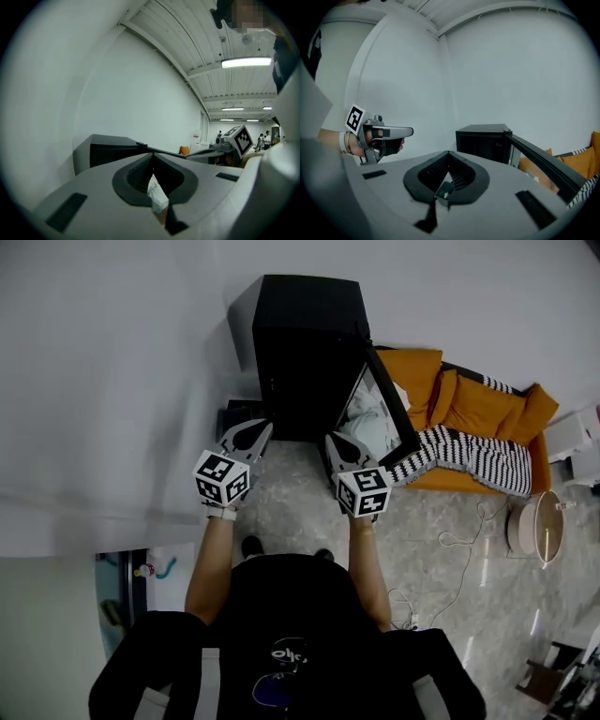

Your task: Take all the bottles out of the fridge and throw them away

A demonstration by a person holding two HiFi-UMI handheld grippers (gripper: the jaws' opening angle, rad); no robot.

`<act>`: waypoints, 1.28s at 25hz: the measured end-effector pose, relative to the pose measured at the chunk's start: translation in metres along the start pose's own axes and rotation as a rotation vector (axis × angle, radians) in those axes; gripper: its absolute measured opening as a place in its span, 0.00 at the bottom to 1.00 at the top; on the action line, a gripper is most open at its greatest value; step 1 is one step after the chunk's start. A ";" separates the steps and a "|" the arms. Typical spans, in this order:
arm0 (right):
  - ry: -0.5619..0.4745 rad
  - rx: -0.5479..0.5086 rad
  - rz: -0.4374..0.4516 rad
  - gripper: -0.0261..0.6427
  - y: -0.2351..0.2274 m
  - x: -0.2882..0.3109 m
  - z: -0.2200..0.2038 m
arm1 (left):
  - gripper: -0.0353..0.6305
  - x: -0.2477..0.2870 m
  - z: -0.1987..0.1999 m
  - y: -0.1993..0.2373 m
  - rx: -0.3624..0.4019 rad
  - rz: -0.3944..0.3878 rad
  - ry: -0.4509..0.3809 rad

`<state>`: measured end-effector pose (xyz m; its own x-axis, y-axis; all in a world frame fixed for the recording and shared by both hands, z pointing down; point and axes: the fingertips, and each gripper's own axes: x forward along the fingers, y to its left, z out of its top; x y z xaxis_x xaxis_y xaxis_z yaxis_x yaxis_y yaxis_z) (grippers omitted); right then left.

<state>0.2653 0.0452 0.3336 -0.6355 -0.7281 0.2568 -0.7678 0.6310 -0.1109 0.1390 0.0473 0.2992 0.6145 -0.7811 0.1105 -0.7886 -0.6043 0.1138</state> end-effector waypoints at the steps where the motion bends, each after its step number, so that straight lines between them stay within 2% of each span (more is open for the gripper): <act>1: -0.001 0.003 0.003 0.05 -0.005 -0.004 -0.001 | 0.06 0.003 -0.001 -0.005 0.000 0.003 0.001; 8: -0.002 0.021 0.002 0.05 -0.026 -0.028 -0.010 | 0.06 0.016 -0.003 -0.030 0.016 0.007 0.015; 18: 0.016 0.013 0.007 0.05 -0.020 -0.045 -0.022 | 0.06 0.014 -0.009 -0.048 0.019 -0.005 0.026; 32: 0.008 0.011 -0.003 0.05 -0.020 -0.049 -0.023 | 0.06 0.011 -0.010 -0.051 0.017 -0.009 0.022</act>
<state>0.3136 0.0747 0.3449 -0.6324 -0.7281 0.2646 -0.7707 0.6257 -0.1204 0.1869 0.0711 0.3048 0.6216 -0.7722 0.1315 -0.7833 -0.6139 0.0981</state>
